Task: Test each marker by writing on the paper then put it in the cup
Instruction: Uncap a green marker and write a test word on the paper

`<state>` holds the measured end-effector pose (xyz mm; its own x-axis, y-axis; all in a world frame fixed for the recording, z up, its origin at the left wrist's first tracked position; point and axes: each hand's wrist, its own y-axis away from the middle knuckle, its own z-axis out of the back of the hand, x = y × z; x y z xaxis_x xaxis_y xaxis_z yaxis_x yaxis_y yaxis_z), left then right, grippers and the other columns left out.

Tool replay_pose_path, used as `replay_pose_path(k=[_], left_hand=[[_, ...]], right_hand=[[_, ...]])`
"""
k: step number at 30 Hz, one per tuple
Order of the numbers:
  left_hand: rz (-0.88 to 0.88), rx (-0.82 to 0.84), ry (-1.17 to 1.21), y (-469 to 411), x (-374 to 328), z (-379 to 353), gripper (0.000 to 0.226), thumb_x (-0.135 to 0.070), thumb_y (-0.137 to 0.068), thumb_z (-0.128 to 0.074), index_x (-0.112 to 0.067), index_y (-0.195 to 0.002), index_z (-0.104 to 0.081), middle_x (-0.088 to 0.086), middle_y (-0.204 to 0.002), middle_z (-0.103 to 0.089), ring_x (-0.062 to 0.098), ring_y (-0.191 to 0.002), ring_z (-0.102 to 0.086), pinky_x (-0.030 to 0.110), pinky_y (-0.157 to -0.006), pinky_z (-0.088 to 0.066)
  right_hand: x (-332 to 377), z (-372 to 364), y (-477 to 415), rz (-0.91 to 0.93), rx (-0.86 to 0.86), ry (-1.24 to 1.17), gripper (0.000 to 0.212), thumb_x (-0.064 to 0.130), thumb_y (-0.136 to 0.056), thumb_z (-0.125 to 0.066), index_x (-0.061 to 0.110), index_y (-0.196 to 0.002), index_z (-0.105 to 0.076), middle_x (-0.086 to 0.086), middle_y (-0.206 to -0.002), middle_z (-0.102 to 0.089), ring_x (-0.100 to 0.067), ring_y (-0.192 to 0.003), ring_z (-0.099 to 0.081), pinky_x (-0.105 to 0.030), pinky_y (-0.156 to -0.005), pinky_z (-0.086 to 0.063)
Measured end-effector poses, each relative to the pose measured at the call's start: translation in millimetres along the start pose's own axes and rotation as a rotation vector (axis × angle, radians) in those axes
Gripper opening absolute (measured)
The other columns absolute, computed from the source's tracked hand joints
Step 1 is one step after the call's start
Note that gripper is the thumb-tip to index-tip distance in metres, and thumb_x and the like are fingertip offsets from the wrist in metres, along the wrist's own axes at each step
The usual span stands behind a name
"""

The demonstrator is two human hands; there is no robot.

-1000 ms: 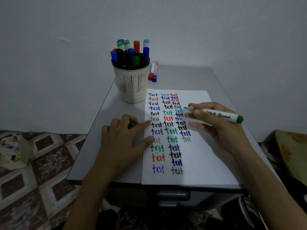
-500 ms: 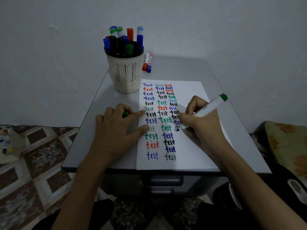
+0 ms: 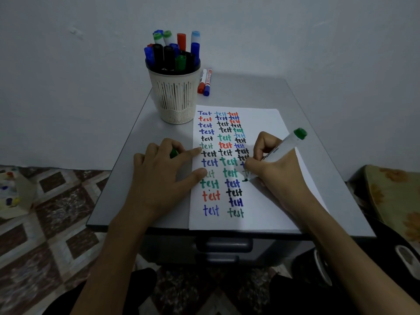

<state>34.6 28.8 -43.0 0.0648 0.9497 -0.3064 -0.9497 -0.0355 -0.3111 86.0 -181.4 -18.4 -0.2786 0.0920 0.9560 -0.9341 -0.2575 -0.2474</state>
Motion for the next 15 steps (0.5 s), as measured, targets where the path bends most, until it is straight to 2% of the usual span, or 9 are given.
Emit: replay_pose_path(k=[4,7,12,15], left_hand=[[-0.002,0.004,0.008,-0.5,-0.2,0.3,0.073,-0.075,-0.074,-0.020,-0.042,-0.134,-0.045,-0.007,-0.112,-0.041,0.009,-0.096,-0.031,0.029,-0.076,-0.017],[0.005,0.003,0.009,-0.6,-0.5,0.6,0.073,-0.075,-0.074,-0.020,-0.043,-0.134,-0.045,-0.007,-0.113,-0.041,0.011,-0.098,-0.032,0.029,-0.077,-0.018],[0.006,0.006,0.017,-0.3,-0.8,0.0,0.073,-0.076,-0.073,-0.020,-0.043,-0.134,-0.045,-0.008,-0.112,-0.041,0.010,-0.098,-0.032,0.029,-0.076,-0.017],[0.007,0.011,0.018,0.0,0.0,0.3,0.073,-0.076,-0.073,-0.020,-0.044,-0.134,-0.044,-0.008,-0.113,-0.040,0.009,-0.097,-0.030,0.028,-0.076,-0.016]], right_hand=[[-2.0,1.9,-2.9,-0.028,-0.007,-0.059,0.022,-0.004,-0.063,-0.060,0.004,-0.062,-0.039,-0.014,-0.057,-0.041,-0.011,-0.045,-0.038,-0.018,-0.045,-0.034],[-3.1,1.0,-2.4,-0.025,0.002,-0.025,0.022,-0.001,-0.063,-0.060,0.007,-0.062,-0.039,-0.014,-0.058,-0.041,-0.014,-0.048,-0.036,-0.019,-0.046,-0.033],[0.1,1.1,-0.4,-0.003,0.038,0.023,0.021,-0.003,-0.059,-0.059,0.005,-0.059,-0.039,-0.009,-0.054,-0.042,-0.008,-0.045,-0.038,-0.016,-0.045,-0.036],[0.8,2.9,-0.3,-0.021,0.010,-0.061,0.022,-0.008,-0.061,-0.060,0.001,-0.060,-0.040,-0.012,-0.055,-0.041,-0.008,-0.042,-0.038,-0.015,-0.043,-0.036]])
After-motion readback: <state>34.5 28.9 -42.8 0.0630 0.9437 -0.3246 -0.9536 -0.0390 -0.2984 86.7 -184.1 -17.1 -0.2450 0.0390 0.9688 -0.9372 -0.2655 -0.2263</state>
